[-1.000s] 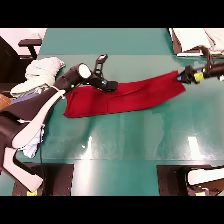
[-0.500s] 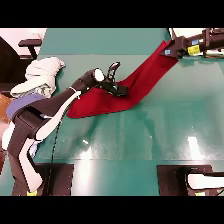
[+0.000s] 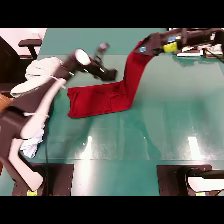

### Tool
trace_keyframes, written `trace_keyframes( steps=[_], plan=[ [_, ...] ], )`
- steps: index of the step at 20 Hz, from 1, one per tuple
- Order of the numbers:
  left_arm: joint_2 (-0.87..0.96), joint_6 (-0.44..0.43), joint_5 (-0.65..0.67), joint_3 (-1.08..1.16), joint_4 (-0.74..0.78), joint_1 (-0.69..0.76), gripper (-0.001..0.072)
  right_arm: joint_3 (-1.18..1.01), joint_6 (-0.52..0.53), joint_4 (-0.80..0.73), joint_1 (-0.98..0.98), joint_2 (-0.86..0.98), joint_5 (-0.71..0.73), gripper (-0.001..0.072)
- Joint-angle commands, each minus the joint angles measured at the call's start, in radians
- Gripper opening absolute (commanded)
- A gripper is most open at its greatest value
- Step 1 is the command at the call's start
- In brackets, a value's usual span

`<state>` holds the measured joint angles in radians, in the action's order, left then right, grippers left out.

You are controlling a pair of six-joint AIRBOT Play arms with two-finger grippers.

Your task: Fold the shirts.

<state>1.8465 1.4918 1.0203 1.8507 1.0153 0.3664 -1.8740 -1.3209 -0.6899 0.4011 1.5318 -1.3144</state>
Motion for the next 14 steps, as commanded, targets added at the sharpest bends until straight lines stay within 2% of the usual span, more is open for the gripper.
trace_keyframes(
  steps=[1, 3, 4, 5, 6, 7, 11, 14],
  plan=[
    [-0.175, -0.007, 0.131, 0.056, 0.157, -0.162, 0.0025, -0.002, 0.071, 0.095, 0.13, 0.062, 0.08, 0.0016],
    [-0.293, -0.007, 0.156, 0.056, 0.215, -0.251, 0.0026, -0.002, 0.126, 0.166, 0.256, 0.151, 0.177, 0.0019],
    [-0.343, -0.007, 0.167, 0.056, 0.233, -0.287, 0.0026, -0.003, 0.162, 0.175, 0.315, 0.195, 0.232, 0.0059],
    [-0.39, -0.007, 0.176, 0.056, 0.243, -0.322, 0.0026, -0.003, 0.198, 0.172, 0.368, 0.237, 0.285, 0.0217],
    [-0.426, -0.007, 0.178, 0.056, 0.242, -0.35, 0.0026, -0.003, 0.214, 0.174, 0.41, 0.275, 0.319, 0.0421],
    [-0.457, -0.007, 0.178, 0.056, 0.242, -0.372, 0.0026, -0.014, 0.215, 0.172, 0.434, 0.311, 0.307, 0.0525],
    [-0.504, -0.006, 0.189, 0.055, 0.242, -0.404, 0.0025, -0.086, 0.178, 0.093, 0.368, 0.362, 0.09, 0.0487],
    [-0.502, -0.007, 0.23, 0.054, 0.239, -0.403, 0.0026, 0.019, 0.127, -0.021, 0.225, 0.302, 0.065, 0.0487]
  ],
)
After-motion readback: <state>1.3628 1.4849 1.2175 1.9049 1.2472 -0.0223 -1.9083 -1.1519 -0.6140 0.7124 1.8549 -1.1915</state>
